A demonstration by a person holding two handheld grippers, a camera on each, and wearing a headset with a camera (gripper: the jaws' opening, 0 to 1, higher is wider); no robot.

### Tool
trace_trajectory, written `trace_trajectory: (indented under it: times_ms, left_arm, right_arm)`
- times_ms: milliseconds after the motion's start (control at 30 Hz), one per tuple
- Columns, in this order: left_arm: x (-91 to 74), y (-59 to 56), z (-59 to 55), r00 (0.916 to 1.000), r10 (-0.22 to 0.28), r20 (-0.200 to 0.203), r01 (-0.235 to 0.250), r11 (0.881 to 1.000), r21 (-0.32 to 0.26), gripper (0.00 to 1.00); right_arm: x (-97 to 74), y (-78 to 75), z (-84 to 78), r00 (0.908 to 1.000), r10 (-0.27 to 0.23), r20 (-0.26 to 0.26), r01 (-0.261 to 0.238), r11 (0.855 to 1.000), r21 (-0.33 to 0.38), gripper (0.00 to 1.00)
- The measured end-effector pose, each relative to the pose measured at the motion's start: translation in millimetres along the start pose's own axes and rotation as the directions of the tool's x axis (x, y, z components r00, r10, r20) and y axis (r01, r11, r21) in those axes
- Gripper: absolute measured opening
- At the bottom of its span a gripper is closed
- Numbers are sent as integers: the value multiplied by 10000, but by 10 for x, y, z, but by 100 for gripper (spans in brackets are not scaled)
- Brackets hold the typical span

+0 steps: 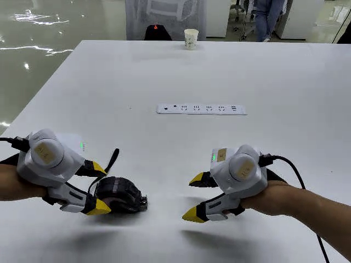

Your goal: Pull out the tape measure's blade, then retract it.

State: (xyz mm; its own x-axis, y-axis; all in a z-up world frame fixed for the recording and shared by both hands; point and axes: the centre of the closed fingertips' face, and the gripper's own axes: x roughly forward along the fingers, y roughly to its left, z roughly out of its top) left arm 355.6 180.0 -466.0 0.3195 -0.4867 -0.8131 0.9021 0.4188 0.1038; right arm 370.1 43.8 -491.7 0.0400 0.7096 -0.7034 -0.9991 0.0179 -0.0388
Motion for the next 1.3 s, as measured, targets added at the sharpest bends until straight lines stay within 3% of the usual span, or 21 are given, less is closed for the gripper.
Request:
trace_trajectory:
  times_ms: [367,1000,1300]
  left_arm:
    - [74,-2,-31,9982,-424,-434,442,9981,431,40]
    - [181,-13,-150,9853,-1044,-1351,1188,9875,1033,28]
    - [195,8,-162,9837,-1161,-1371,1335,9832,1248,27]
  right_arm:
    - [182,6,78,9993,273,-238,-282,9990,-358,37]
    - [499,56,271,9944,996,-366,-1018,9927,-640,32]
    - [637,90,373,9913,1284,-288,-1301,9893,-665,30]
